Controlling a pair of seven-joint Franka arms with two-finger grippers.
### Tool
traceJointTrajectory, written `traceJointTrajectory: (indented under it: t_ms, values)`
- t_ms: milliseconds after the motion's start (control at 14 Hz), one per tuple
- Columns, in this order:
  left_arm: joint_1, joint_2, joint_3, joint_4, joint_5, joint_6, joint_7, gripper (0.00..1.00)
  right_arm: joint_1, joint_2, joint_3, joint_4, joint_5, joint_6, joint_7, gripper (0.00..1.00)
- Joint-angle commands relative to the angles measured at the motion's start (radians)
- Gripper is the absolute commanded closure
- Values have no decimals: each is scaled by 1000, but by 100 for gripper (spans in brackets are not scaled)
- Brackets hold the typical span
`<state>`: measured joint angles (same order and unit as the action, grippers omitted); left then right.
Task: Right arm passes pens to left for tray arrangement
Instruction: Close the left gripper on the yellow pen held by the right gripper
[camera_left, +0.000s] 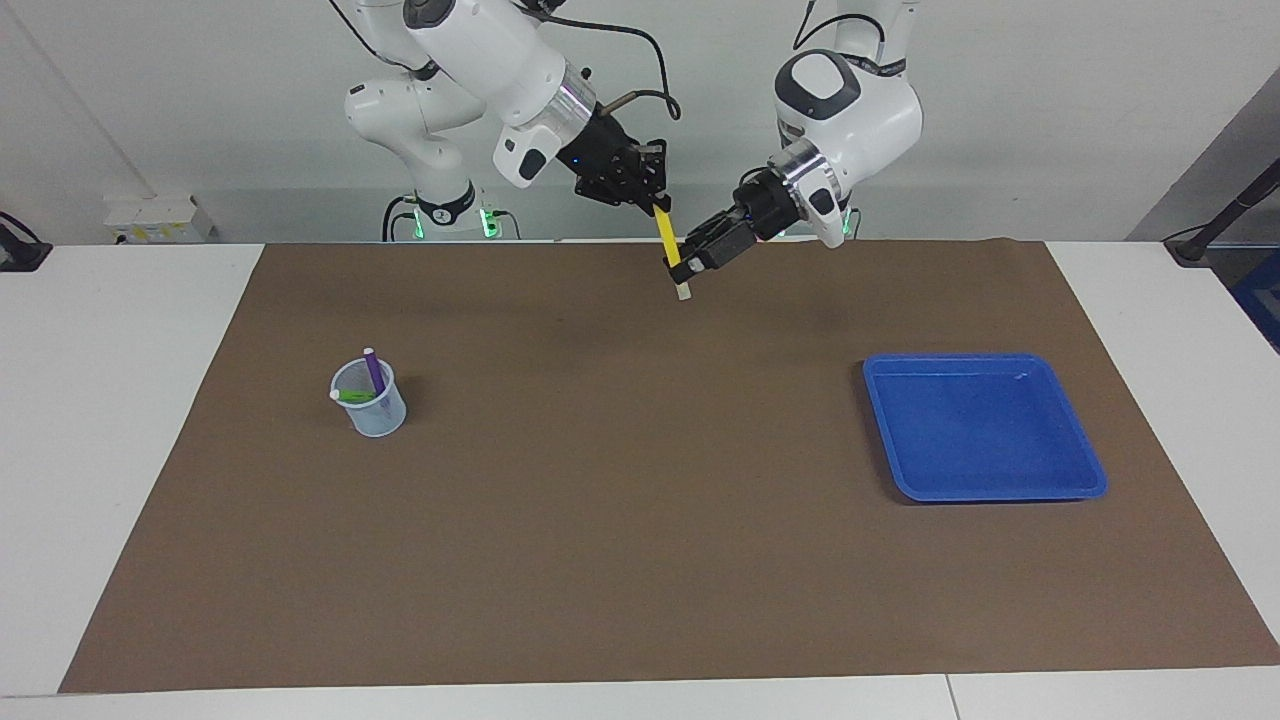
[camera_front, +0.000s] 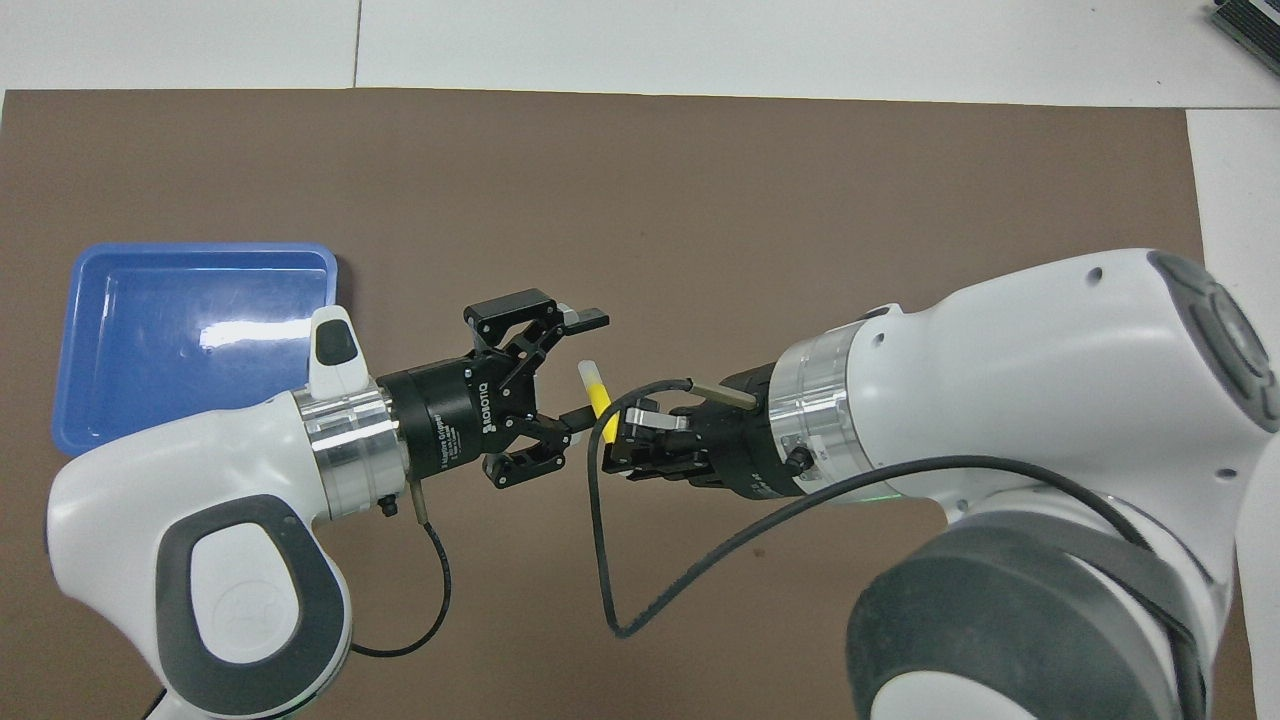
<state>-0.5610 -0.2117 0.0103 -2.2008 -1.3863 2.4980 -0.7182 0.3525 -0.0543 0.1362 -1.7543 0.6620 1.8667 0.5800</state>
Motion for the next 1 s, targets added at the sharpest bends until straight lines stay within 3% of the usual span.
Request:
traceJointTrajectory:
  t_ms: [0, 286, 572, 930]
  values:
    - [33, -38, 0, -14, 19, -34, 10, 10, -4, -15, 3, -27, 28, 2, -23, 100]
    - [33, -37, 0, -14, 38, -31, 11, 35, -4, -15, 2, -27, 28, 2, -23, 100]
    - [27, -49, -9, -56, 47, -7, 17, 26, -4, -15, 3, -27, 28, 2, -23, 100]
    - [20, -60, -15, -76, 47, 1, -3, 26, -4, -15, 3, -27, 28, 2, -23, 100]
